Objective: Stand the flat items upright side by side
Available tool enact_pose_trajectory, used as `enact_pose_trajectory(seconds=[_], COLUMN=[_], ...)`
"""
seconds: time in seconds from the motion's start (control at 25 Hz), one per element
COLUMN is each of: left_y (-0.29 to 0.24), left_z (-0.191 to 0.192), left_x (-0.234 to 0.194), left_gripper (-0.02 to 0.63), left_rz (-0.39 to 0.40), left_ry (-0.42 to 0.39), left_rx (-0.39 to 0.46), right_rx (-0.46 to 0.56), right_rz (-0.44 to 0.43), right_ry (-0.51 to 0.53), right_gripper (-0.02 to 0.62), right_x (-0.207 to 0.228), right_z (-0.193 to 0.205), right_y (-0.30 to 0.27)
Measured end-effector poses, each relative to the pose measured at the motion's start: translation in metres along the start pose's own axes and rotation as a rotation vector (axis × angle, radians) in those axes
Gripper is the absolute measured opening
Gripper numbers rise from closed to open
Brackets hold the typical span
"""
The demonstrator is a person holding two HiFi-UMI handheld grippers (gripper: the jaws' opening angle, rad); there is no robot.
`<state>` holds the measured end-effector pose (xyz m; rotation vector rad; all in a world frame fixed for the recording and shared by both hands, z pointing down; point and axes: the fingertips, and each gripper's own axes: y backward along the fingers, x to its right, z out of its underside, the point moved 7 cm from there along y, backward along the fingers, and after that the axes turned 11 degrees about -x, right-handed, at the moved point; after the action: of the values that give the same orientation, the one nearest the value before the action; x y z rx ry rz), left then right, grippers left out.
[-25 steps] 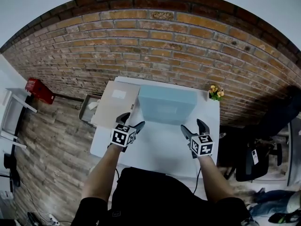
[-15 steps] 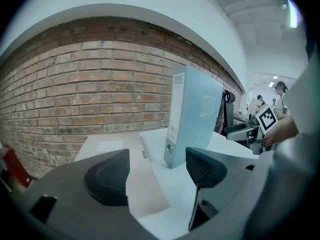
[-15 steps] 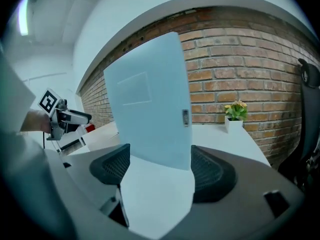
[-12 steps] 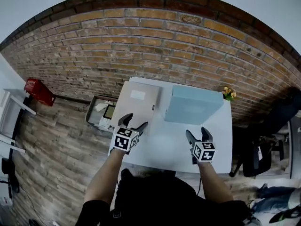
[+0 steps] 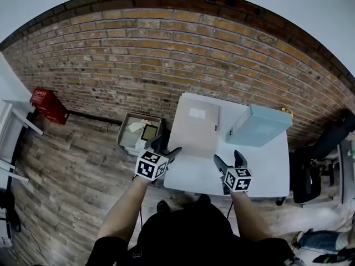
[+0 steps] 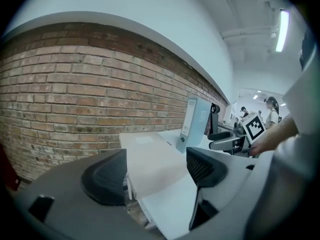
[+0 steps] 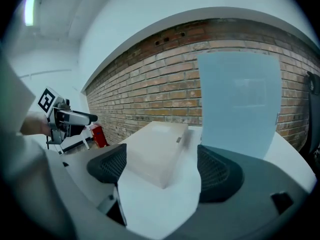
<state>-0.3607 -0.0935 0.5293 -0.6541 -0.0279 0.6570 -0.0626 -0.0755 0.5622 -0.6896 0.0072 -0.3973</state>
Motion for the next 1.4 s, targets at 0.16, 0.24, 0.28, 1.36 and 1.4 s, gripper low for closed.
enact_pose_trajectory(seconds=[0.16,0.24,0.28,1.36,1.4], left_y=[0.008,0.003,-0.001,-0.127,-0.131], left_z=[0.008,0.012,0.013,-0.015,-0.014], left_x=[-0.019,-0.024,-0.026,-0.086,-0.089], left_gripper=[0.388,0.39,0.39,0.394,0.394], left_rz=[0.022,0.031,0.036,0.082,0.094], left_ry=[0.02,0.038,0.046,0.139,0.143], left_rx=[0.002,-0.004,-0.008,-0.242,-0.251], right_rx=[-0.016,-0.025,-0.029,-0.261,-0.272], right_rz=[-0.033,-0.048,-0.056,-0.2,-0.187], right_ry=[0.013,0.012,0.009,-0.198,-0.204], right_gripper=[0.456,0.465,0.469,0.489,0.489], right_x=[-0.026,-0.029,-0.028,0.011,0.011], right_z=[-0.009,-0.013,-0.016,-0.039,-0.039], right_y=[-0.007,-0.013,-0.016,-0.146,-0.15])
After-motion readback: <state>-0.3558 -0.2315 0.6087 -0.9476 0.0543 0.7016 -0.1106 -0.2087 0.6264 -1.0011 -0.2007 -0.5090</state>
